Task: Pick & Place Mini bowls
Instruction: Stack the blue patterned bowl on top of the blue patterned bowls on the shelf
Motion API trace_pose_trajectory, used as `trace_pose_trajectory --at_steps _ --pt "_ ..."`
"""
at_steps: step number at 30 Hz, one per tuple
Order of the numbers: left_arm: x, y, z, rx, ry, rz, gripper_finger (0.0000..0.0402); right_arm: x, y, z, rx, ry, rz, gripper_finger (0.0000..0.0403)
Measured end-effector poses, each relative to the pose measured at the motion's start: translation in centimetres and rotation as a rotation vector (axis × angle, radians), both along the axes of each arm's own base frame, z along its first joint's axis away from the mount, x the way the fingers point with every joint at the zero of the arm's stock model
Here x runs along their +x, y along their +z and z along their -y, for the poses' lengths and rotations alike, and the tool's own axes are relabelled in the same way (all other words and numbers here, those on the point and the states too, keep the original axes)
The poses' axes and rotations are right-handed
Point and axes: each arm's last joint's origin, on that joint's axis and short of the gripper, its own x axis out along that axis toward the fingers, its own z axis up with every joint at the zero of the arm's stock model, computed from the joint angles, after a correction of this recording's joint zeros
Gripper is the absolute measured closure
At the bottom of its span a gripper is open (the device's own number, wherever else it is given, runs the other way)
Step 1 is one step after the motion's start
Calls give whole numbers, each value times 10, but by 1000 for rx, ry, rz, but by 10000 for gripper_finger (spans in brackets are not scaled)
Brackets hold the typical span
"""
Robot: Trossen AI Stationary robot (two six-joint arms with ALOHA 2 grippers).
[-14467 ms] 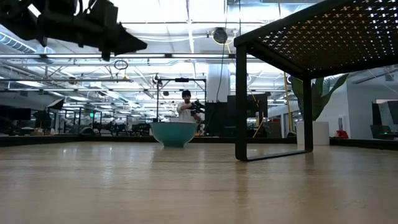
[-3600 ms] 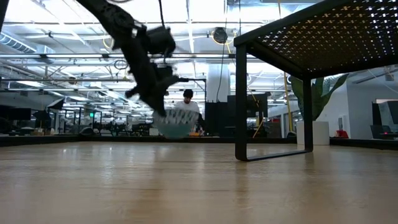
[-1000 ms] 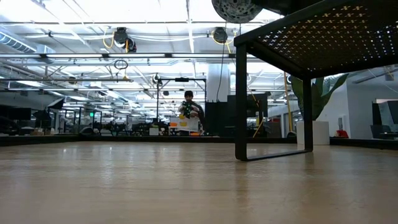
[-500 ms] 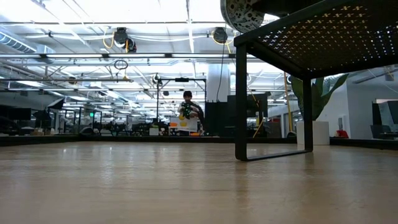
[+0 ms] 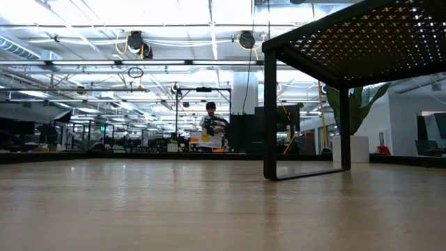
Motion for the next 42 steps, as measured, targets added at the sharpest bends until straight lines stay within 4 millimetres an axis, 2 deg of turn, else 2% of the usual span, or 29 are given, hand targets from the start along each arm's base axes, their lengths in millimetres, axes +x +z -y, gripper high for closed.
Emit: trace_pose_trajectory --at_steps 4,8,13,19,24,28,33,39,42 --pt "-13 4 -1 -21 5 -44 316 -4 21 -7 -3 -13 -69 402" --pt "-24 4 -10 -57 -71 -81 316 -1 54 -13 21 -5 -194 402" --pt "-44 0 -42 -132 -187 -48 316 5 91 -21 97 42 -350 403" --pt "-87 -21 -87 -212 -158 93 316 8 125 -39 212 90 -537 403" --pt "-121 -36 -102 -240 -134 250 316 6 143 -52 388 194 -743 403" --pt "-144 -42 -105 -264 -210 339 316 4 151 -59 577 334 -943 403" --pt "-163 -47 -107 -319 -303 386 316 -3 151 -61 732 354 -1134 403" --pt "-169 -55 -109 -357 -298 385 316 -23 139 -62 912 295 -1392 403" --pt "-169 -58 -109 -359 -296 373 316 -31 137 -67 1008 282 -1420 403"
